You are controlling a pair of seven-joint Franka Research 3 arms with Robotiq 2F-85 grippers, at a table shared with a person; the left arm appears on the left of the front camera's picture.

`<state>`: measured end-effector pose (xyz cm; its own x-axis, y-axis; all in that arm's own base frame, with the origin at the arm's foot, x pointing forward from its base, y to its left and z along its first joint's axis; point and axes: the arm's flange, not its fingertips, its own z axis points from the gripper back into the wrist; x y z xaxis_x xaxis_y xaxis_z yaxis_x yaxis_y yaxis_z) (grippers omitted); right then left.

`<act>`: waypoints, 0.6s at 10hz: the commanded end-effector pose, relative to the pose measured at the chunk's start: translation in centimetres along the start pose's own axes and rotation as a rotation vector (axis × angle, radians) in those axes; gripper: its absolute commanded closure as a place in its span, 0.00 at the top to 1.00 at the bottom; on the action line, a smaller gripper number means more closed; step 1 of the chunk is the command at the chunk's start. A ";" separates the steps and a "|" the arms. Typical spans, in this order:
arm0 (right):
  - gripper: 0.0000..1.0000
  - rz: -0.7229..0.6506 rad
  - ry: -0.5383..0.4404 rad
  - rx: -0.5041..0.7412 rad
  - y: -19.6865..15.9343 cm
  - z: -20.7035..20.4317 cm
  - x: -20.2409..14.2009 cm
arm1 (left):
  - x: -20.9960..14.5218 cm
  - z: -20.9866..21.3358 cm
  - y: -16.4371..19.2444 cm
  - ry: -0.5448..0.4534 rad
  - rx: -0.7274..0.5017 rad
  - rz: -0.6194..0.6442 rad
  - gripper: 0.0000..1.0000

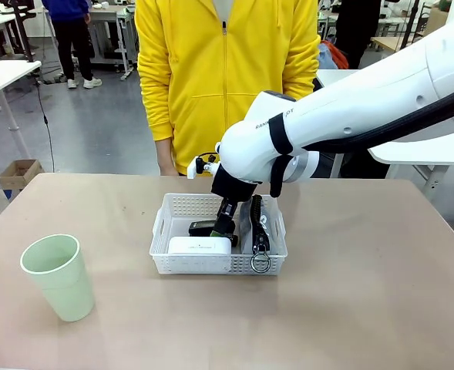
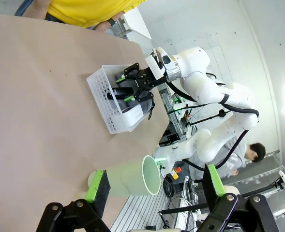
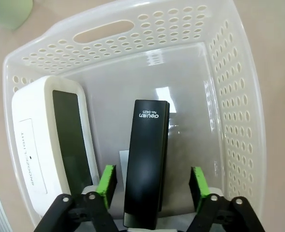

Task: Efficiently arrange items inside the basket to fit them all.
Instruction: Pick up the Stapler and place it inside the Organizing basket.

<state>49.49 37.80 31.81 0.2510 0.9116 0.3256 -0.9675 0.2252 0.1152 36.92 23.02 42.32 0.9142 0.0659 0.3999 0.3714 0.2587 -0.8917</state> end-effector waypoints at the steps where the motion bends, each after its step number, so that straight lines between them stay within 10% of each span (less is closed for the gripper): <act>1: 1.00 -0.028 0.005 -0.024 0.0 0.6 0.2 | -0.2 0.0 -0.3 0.003 0.005 -0.002 1.00; 6: 1.00 -0.043 -0.188 -0.076 1.5 9.7 -4.3 | -0.2 0.0 -0.3 0.003 0.005 -0.002 1.00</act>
<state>49.88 34.78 37.09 0.2956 0.8640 0.4076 -0.9521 0.3016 0.0512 36.91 23.04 42.34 0.9140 0.0662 0.4003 0.3717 0.2591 -0.8915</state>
